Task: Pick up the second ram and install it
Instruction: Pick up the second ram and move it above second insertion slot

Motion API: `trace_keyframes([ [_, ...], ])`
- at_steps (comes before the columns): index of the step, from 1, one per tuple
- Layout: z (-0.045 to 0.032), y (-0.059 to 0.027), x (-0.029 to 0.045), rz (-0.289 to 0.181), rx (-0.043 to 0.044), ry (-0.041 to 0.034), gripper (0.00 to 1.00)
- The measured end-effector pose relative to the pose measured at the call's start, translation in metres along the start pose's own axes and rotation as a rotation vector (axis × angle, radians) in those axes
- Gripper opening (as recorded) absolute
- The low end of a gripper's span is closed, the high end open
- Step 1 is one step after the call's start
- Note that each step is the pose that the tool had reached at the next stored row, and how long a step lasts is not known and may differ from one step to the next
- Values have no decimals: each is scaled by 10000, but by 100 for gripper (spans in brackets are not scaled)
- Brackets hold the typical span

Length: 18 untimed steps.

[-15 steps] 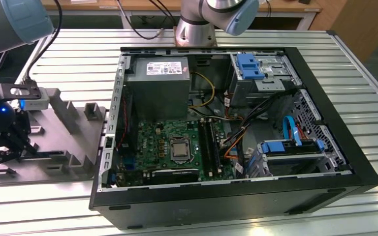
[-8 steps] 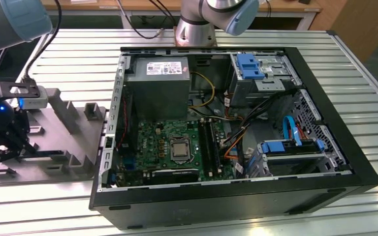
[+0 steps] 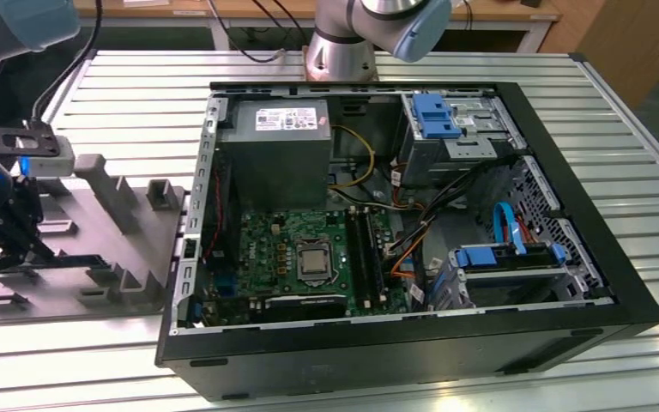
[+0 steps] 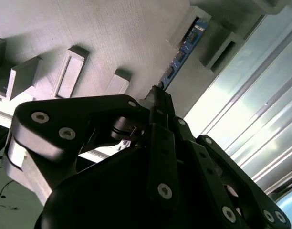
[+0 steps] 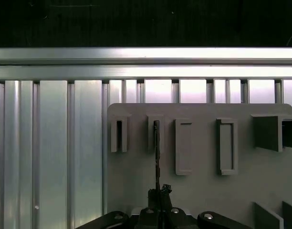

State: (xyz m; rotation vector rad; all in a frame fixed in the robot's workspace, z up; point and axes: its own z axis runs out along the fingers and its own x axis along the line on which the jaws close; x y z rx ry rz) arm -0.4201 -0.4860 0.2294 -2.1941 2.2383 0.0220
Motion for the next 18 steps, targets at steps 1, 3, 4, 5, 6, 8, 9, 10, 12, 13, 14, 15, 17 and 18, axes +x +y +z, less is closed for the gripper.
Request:
trace_keyframes([
  [1,-36,0,-1,1,0,0,11],
  [3,-102,0,-2,1,-1,0,11],
  [4,-136,1,-2,1,0,0,11],
  [5,-170,1,-3,1,1,0,11],
  [6,-207,1,-3,1,-1,0,11],
  [8,-286,1,-4,0,-1,0,11],
  [9,-326,2,-5,1,-1,0,11],
  [10,-368,2,-6,1,-1,0,11],
  [12,-455,2,-7,1,0,-1,11],
  [13,-499,2,-7,0,-1,1,11],
  [14,-538,3,-8,1,-1,0,11],
  [15,-579,3,-9,1,0,0,11],
  [17,-664,3,-10,1,-1,0,11],
  [18,-702,3,-11,1,0,0,11],
])
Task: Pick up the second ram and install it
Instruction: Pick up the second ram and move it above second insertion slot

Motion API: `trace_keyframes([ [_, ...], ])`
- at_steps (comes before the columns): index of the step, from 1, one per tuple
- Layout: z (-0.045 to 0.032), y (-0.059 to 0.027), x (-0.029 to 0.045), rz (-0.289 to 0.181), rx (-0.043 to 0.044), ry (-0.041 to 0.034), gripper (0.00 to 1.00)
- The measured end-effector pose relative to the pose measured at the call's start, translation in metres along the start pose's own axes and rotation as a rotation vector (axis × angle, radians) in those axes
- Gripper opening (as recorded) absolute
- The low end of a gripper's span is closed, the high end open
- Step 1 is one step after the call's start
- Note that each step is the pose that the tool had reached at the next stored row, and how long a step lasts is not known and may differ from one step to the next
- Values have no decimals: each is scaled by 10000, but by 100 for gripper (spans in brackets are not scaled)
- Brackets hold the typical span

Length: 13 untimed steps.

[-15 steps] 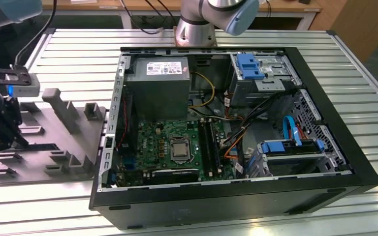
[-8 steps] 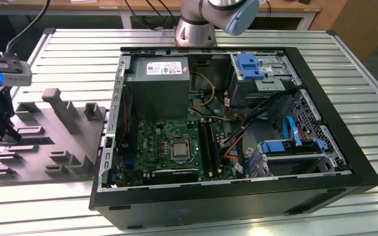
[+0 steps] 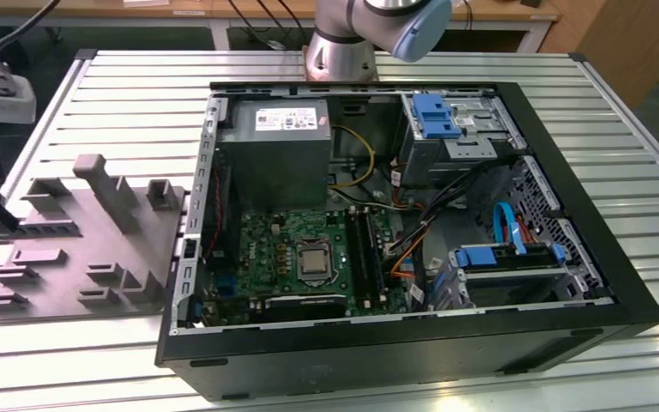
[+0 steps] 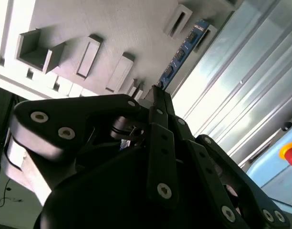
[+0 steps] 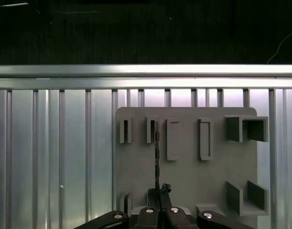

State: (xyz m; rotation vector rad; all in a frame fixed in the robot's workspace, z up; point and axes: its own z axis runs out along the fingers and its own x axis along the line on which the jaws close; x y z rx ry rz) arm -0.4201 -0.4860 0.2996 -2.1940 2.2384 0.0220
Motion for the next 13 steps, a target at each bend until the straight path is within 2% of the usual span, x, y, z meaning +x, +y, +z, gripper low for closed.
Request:
trace_keyframes([
  [5,-183,1,-3,0,0,1,11],
  [13,-425,2,-6,0,0,0,11],
])
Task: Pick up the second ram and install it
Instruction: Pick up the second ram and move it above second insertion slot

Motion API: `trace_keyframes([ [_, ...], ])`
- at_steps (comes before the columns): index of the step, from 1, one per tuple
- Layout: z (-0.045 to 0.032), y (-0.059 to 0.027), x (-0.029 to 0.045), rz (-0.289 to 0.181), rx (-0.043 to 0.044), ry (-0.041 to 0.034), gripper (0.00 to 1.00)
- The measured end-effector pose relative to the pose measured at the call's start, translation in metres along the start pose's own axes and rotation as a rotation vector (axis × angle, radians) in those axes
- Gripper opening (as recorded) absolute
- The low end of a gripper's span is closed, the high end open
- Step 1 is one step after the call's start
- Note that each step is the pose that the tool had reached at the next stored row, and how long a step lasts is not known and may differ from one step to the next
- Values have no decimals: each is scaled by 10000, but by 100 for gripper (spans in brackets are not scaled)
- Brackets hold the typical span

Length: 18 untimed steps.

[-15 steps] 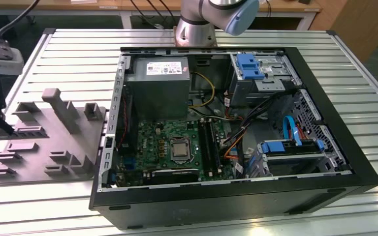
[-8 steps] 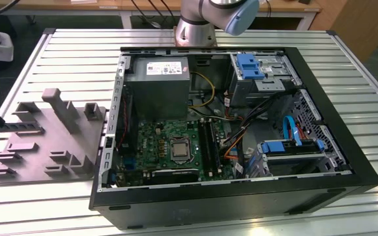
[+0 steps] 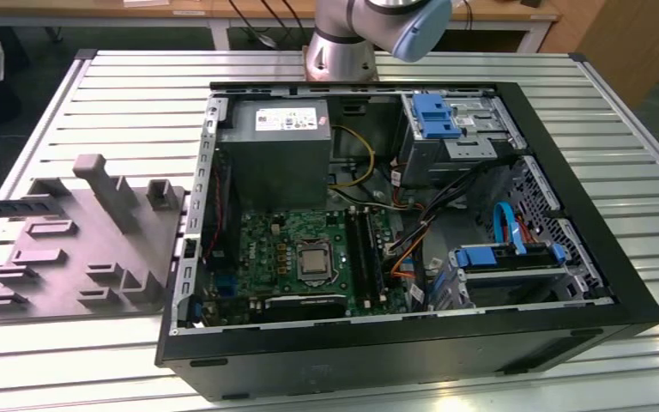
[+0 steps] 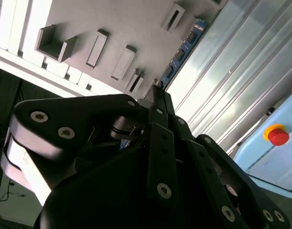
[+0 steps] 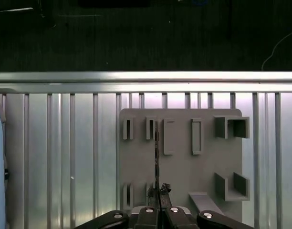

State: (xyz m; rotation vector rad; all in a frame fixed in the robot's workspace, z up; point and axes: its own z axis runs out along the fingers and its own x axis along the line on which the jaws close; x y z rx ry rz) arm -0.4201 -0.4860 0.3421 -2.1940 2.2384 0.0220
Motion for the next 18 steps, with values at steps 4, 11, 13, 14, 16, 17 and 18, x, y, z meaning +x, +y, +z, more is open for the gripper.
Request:
trace_keyframes([
  [4,-118,1,-2,1,0,0,11],
  [11,-343,2,-5,0,-2,1,11],
  [13,-395,2,-6,0,-1,1,11],
  [14,-419,2,-6,0,0,0,11],
  [16,-461,2,-7,0,-2,1,11],
  [17,-466,2,-7,0,0,0,11],
  [18,-466,2,-7,0,1,0,11],
])
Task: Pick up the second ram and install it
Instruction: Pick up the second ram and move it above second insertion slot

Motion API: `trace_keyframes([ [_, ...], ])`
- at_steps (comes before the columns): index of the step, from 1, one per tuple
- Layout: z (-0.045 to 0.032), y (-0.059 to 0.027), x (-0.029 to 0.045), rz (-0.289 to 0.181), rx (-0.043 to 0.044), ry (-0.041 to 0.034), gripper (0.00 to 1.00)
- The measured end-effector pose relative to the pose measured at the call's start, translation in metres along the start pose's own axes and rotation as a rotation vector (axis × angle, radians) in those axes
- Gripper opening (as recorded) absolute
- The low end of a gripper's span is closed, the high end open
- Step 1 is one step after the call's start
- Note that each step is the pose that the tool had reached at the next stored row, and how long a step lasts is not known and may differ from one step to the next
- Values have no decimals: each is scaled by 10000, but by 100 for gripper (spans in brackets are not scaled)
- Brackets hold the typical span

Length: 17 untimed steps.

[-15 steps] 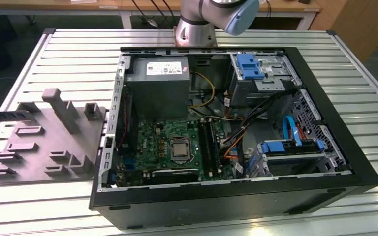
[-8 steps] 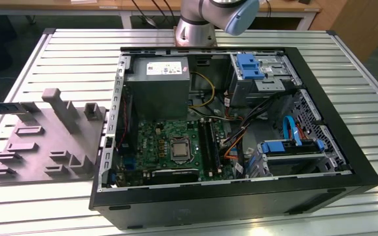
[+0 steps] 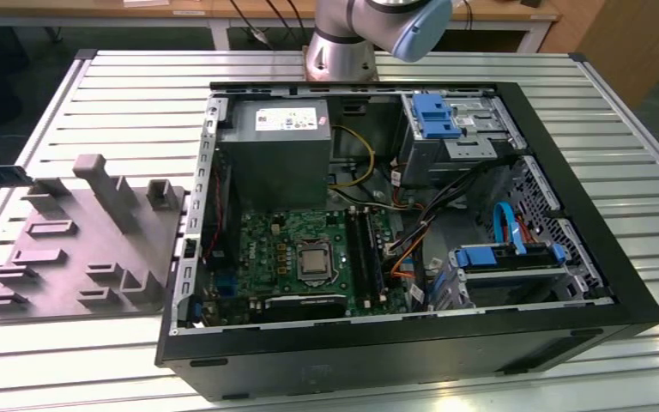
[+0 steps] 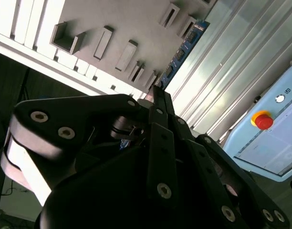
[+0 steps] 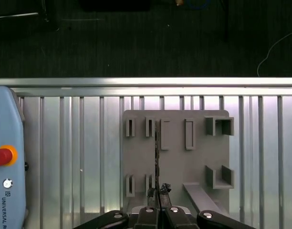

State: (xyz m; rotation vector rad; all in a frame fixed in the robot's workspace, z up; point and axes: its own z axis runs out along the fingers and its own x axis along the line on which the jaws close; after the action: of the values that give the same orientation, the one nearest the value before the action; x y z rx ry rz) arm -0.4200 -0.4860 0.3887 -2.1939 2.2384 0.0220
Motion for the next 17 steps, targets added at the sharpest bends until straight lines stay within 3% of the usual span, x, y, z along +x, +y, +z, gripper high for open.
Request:
trace_keyframes([
  [17,-58,0,-1,0,-4,3,11],
])
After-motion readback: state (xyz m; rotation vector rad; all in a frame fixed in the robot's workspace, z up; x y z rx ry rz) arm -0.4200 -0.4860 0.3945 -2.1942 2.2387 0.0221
